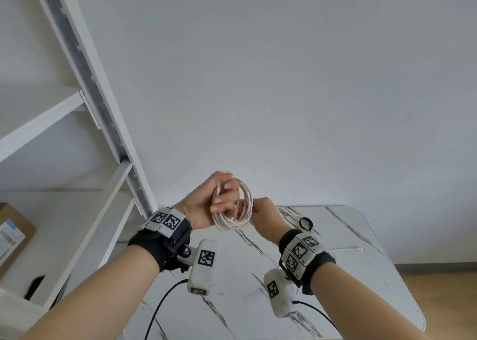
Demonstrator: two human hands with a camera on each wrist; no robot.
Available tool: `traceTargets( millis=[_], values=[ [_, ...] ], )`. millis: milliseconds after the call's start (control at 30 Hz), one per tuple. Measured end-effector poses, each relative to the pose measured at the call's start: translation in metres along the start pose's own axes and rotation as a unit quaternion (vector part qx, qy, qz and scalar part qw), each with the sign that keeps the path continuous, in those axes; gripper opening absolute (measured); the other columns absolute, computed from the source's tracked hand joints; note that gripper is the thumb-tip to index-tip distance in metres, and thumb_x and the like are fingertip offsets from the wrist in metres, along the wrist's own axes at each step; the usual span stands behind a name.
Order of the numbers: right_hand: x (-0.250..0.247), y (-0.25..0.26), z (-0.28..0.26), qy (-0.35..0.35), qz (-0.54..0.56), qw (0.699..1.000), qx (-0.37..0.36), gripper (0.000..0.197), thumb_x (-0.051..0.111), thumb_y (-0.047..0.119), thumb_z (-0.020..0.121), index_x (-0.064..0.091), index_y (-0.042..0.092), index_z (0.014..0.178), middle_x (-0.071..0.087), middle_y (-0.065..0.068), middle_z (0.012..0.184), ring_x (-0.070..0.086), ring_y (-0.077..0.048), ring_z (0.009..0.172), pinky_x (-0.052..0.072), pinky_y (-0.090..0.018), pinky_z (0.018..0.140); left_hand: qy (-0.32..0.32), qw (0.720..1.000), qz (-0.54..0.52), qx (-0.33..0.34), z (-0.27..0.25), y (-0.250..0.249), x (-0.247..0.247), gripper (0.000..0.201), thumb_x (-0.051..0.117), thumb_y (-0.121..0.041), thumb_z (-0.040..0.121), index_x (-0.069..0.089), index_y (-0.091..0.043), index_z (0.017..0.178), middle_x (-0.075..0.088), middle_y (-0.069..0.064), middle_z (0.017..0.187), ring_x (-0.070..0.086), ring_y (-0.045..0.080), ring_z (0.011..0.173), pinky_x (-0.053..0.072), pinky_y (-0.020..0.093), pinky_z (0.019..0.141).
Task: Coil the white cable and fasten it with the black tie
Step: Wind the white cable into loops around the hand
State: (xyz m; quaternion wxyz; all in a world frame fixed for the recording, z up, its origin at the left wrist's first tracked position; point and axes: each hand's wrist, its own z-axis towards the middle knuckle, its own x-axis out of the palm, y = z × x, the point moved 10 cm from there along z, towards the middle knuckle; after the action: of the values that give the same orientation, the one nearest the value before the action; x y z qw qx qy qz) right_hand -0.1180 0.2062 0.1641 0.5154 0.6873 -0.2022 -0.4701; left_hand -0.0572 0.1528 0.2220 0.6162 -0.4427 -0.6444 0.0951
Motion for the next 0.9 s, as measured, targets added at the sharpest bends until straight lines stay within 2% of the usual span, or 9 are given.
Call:
traceTargets(
  millis=[67, 133, 200, 267, 467, 633, 700, 767, 900],
  values=[
    [0.011, -0.007, -0.004, 0.027, -0.023, 0.999, 0.003, 0.024, 0.055, 0.005, 0.087, 0.064, 0.009, 0.065, 0.059, 0.009, 0.056, 0.048, -0.002, 0.051, 0.042, -0.016, 0.058, -0.027, 0.998, -0.017, 0.050, 0.002, -0.013, -0.004, 0.033, 0.041, -0.030, 0.087, 0.045, -0.015, 0.058, 0.040, -0.002, 0.039, 0.039, 0.010, 0.030, 0.057, 0.026, 0.059],
    [0.024, -0.011, -0.009, 0.058, -0.020, 0.998, 0.002, 0.019, 0.053, 0.007, 0.089, 0.070, 0.016, 0.084, 0.065, 0.004, 0.067, 0.059, -0.008, 0.063, 0.050, -0.021, 0.072, -0.076, 0.992, -0.032, 0.098, 0.004, -0.026, -0.014, 0.035, 0.041, -0.029, 0.089, 0.043, -0.015, 0.057, 0.039, -0.001, 0.045, 0.041, 0.012, 0.036, 0.056, 0.026, 0.063],
    [0.032, -0.016, -0.012, 0.079, -0.016, 0.997, 0.010, 0.025, 0.051, 0.009, 0.092, 0.066, 0.012, 0.111, 0.064, 0.007, 0.068, 0.060, -0.007, 0.063, 0.048, -0.013, 0.068, -0.125, 0.982, -0.049, 0.132, 0.004, -0.034, -0.026, 0.037, 0.041, -0.027, 0.093, 0.043, -0.013, 0.059, 0.040, 0.000, 0.049, 0.042, 0.014, 0.040, 0.058, 0.029, 0.066],
    [0.037, -0.017, -0.015, 0.095, -0.041, 0.994, 0.021, 0.030, 0.048, 0.012, 0.093, 0.060, 0.011, 0.121, 0.064, 0.006, 0.069, 0.058, -0.004, 0.061, 0.041, -0.005, 0.057, -0.161, 0.975, -0.048, 0.143, 0.005, -0.039, -0.036, 0.035, 0.043, -0.025, 0.094, 0.043, -0.013, 0.061, 0.041, 0.002, 0.052, 0.045, 0.015, 0.042, 0.058, 0.032, 0.068],
    [0.045, -0.018, -0.030, 0.119, -0.115, 0.986, 0.024, 0.027, 0.042, 0.014, 0.094, 0.052, 0.013, 0.119, 0.066, 0.003, 0.085, 0.059, -0.012, 0.073, 0.044, -0.014, 0.064, -0.234, 0.955, -0.019, 0.182, -0.002, -0.056, -0.057, 0.032, 0.045, -0.022, 0.095, 0.044, -0.012, 0.065, 0.049, 0.002, 0.050, 0.051, 0.016, 0.045, 0.053, 0.034, 0.073],
    [0.042, -0.016, -0.039, 0.126, -0.102, 0.986, 0.025, 0.010, 0.047, 0.014, 0.092, 0.055, 0.015, 0.098, 0.066, 0.003, 0.082, 0.056, -0.010, 0.060, 0.050, -0.028, 0.063, -0.274, 0.940, 0.080, 0.185, -0.004, -0.060, -0.068, 0.027, 0.049, -0.027, 0.096, 0.051, -0.009, 0.076, 0.056, 0.005, 0.054, 0.055, 0.021, 0.054, 0.055, 0.033, 0.066],
    [0.037, -0.007, -0.039, 0.122, -0.119, 0.985, 0.007, 0.016, 0.051, 0.015, 0.091, 0.064, 0.015, 0.100, 0.065, 0.003, 0.078, 0.051, -0.006, 0.055, 0.047, -0.022, 0.060, -0.269, 0.937, 0.145, 0.169, 0.000, -0.053, -0.067, 0.026, 0.049, -0.028, 0.097, 0.051, -0.007, 0.081, 0.057, 0.007, 0.056, 0.056, 0.022, 0.055, 0.055, 0.032, 0.062],
    [0.029, 0.006, -0.038, 0.114, -0.147, 0.982, -0.018, 0.020, 0.054, 0.015, 0.090, 0.069, 0.015, 0.103, 0.065, 0.003, 0.078, 0.050, 0.000, 0.052, 0.038, -0.006, 0.054, -0.258, 0.930, 0.215, 0.149, 0.004, -0.044, -0.066, 0.026, 0.047, -0.029, 0.097, 0.051, -0.006, 0.085, 0.058, 0.008, 0.058, 0.060, 0.020, 0.053, 0.056, 0.033, 0.063],
    [0.017, 0.029, -0.037, 0.115, -0.171, 0.977, -0.052, 0.023, 0.054, 0.012, 0.089, 0.070, 0.016, 0.105, 0.074, -0.004, 0.091, 0.053, 0.003, 0.058, 0.039, -0.005, 0.058, -0.234, 0.917, 0.312, 0.087, 0.011, -0.023, -0.066, 0.029, 0.045, -0.031, 0.098, 0.051, -0.003, 0.095, 0.062, 0.013, 0.069, 0.067, 0.020, 0.056, 0.057, 0.028, 0.059]
  ],
)
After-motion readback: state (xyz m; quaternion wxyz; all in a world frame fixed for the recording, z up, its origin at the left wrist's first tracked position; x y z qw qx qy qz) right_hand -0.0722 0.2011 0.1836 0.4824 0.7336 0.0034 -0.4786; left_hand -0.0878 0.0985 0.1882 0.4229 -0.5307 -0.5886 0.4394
